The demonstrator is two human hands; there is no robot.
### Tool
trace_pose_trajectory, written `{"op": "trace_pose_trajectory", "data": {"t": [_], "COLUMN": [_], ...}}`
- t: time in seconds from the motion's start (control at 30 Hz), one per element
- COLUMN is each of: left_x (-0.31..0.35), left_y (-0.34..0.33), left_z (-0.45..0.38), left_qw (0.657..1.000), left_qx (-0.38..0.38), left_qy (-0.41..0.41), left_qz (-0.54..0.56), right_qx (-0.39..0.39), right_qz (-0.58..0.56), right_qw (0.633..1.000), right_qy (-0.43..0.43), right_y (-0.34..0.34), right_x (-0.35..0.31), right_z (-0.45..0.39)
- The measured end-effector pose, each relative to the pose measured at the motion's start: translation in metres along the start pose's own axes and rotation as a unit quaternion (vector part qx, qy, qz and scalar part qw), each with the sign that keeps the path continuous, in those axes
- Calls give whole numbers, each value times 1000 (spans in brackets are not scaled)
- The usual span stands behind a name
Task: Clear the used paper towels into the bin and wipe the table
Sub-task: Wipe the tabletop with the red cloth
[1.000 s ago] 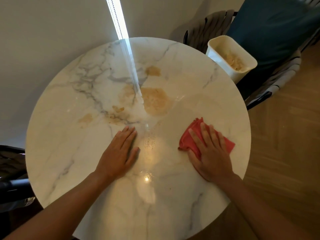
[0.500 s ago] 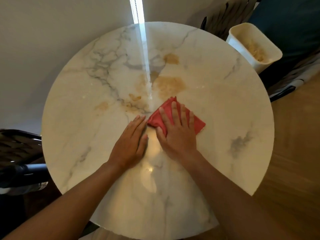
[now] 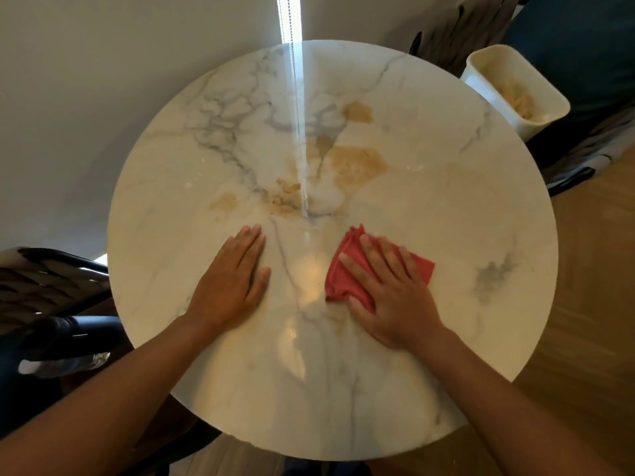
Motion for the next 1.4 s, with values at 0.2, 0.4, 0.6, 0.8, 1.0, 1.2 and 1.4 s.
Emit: {"op": "trace_pose_trajectory", "data": {"t": [0.2, 0.4, 0.6, 0.8, 1.0, 1.2, 1.4], "left_x": [4, 3, 2, 2, 3, -1, -1], "left_y": [-2, -2, -2, -3, -1, -1, 1], "left_z": [0, 0, 0, 0, -1, -2, -1], "left_qw": [1000, 999, 1000, 1000, 1000, 999, 998], "left_qx": [19, 30, 14, 5, 21, 28, 38], "left_qy": [5, 5, -3, -1, -6, 22, 41], "left_qz": [4, 10, 0, -5, 4, 11, 4], "right_qx": [-27, -6, 1, -31, -33, -33, -26], "right_qz": [-24, -26, -7, 18, -10, -17, 3], "right_qw": [982, 993, 1000, 998, 986, 996, 994], "right_qy": [-183, -115, 21, -42, -165, -80, 104], "right_y": [0, -13, -11, 3, 5, -2, -8], "right_x": [-31, -95, -77, -13, -19, -72, -81], "right_z": [-84, -104, -27, -30, -140, -209, -162]}}
Point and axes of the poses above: each hand's wrist, its own z-axis away from the middle knuckle, its own y-axis out of the back of the hand, x = y × z, the point moved 2 cm from there along -z, towards the middle knuckle, and after that the axes turned 5 degrees about -y, right-handed, at the moved point
